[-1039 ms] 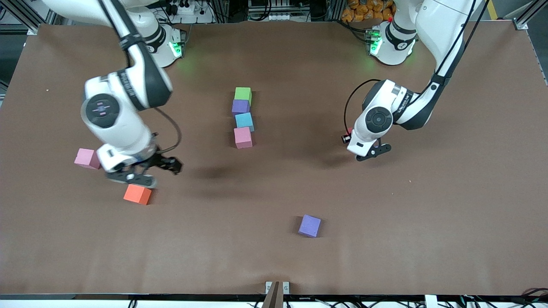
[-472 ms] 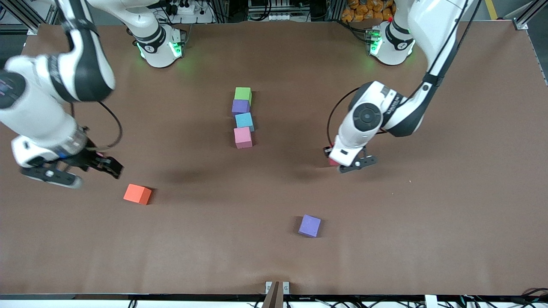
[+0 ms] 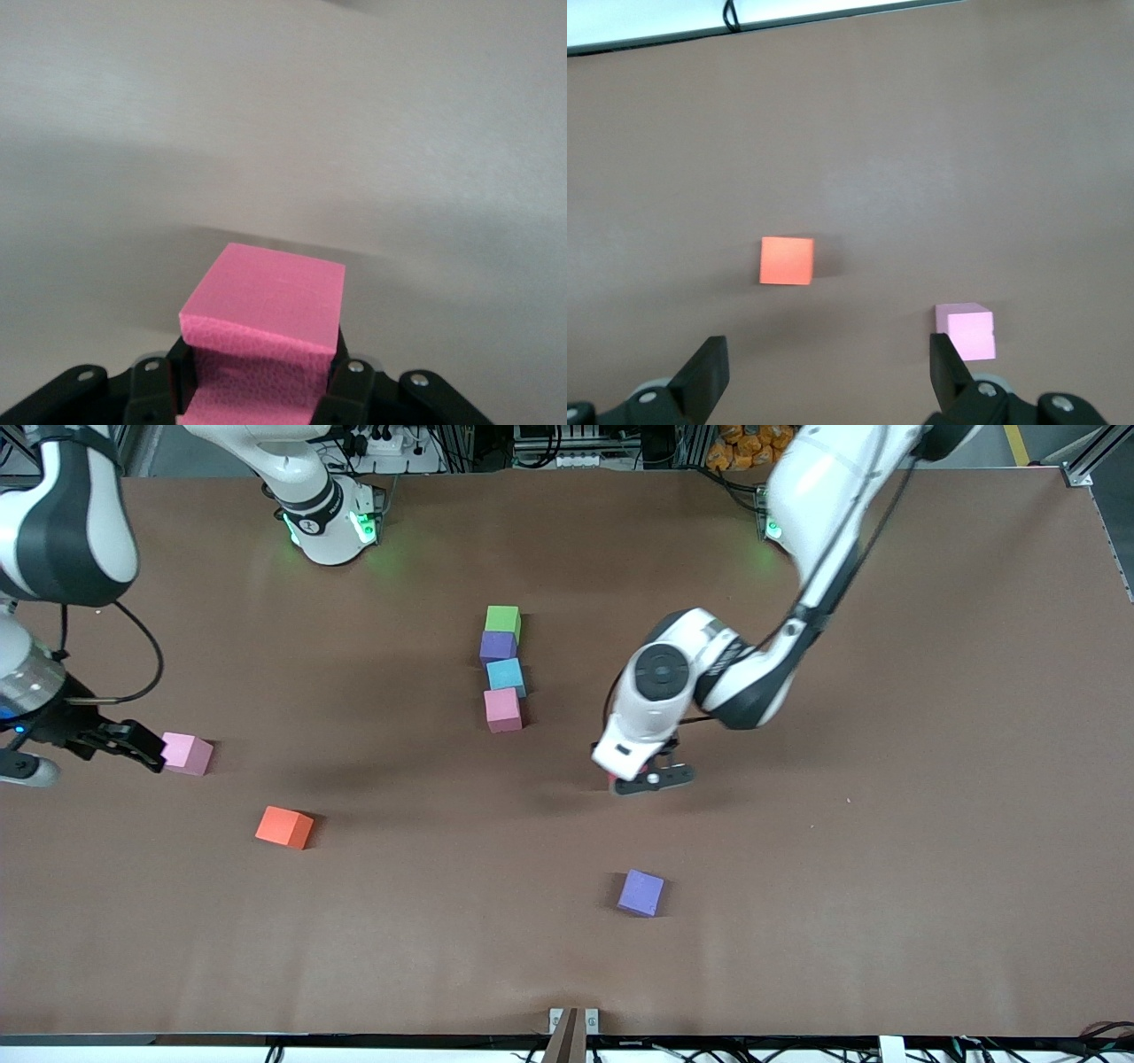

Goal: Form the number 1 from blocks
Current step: 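Carry the red block with the left gripper to the pink block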

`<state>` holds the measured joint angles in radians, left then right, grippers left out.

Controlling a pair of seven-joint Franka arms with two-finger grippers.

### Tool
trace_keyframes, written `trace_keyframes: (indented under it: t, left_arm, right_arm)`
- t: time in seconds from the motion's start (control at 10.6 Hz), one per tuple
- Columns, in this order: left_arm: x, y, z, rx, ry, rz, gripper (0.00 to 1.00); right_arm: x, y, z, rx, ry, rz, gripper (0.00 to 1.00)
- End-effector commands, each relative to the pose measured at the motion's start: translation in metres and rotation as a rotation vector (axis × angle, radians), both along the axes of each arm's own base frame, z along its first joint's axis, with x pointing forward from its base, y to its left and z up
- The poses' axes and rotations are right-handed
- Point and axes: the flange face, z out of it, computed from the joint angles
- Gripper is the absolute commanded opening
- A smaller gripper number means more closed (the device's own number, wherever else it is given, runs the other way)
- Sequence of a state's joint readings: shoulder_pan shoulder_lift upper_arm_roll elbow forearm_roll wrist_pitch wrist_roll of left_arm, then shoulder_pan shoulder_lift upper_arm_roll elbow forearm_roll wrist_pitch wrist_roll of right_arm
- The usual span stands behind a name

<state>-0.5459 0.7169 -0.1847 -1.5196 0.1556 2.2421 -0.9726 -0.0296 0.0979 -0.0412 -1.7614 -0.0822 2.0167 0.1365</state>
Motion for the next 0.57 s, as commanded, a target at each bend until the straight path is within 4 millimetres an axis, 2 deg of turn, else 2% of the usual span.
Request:
trace_keyframes:
  t: [0.0, 0.09, 0.19, 0.47]
  left_arm:
    - [0.001, -0.054, -0.023, 0.041, -0.077, 0.009, 0.00]
    - [-0.006, -0.075, -0.026, 0.011, -0.102, 0.016, 0.00]
    - [-0.015, -0.091, -0.025, -0.029, -0.131, 0.012, 0.00]
    - [-0.033, -0.115, -0.020, -0.081, -0.165, 0.002, 0.00]
  right_arm:
    - [-0.004, -0.009, -0.002, 0.018, -0.002, 0.003, 1.00]
    - [-0.003, -0.011, -0.003, 0.018, -0.003, -0.001, 1.00]
    - [-0.003, -0.021, -0.001, 0.018, -0.014, -0.016, 1.00]
    - [-0.014, -0.014, 0.034, 0.051, -0.016, -0.016, 1.00]
